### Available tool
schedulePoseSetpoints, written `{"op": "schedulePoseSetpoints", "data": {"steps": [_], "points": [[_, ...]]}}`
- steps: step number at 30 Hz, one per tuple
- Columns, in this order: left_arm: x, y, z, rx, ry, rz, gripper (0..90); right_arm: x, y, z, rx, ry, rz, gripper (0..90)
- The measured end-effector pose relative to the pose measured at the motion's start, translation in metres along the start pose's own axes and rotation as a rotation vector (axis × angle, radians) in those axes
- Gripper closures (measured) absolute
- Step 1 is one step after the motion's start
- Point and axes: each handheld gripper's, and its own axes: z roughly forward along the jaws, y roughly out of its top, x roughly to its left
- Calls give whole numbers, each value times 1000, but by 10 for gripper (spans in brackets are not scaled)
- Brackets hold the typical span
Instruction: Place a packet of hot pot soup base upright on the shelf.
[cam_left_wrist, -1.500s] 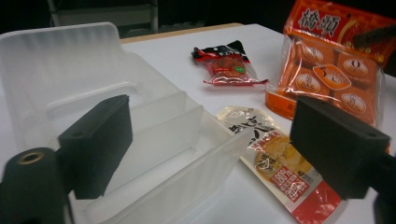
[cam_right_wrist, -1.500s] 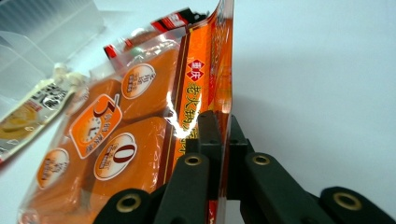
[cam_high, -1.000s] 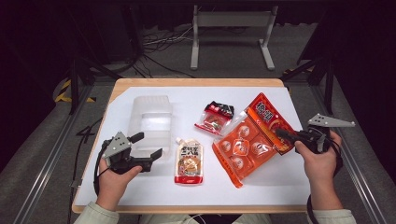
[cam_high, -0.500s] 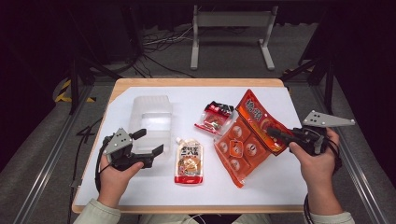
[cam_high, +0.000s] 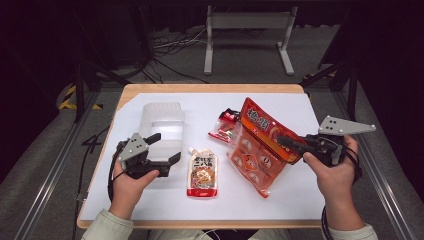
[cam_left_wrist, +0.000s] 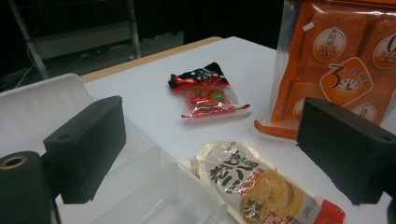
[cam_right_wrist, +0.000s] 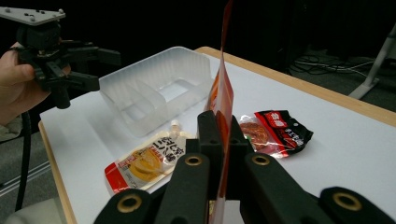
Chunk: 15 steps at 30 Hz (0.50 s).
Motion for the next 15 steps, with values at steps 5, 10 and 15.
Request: {"op": "schedulePoseSetpoints", "data": {"steps": [5, 10, 15], "points": [[-3, 3, 6, -7, -23, -3, 86, 6, 11, 1, 16, 15, -36, 900], [-4, 5, 13, -10, -40, -11, 71, 8, 19, 2, 23, 6, -63, 900], [-6, 7, 21, -16, -65, -14, 45, 8, 27, 5, 26, 18, -75, 900]]}}
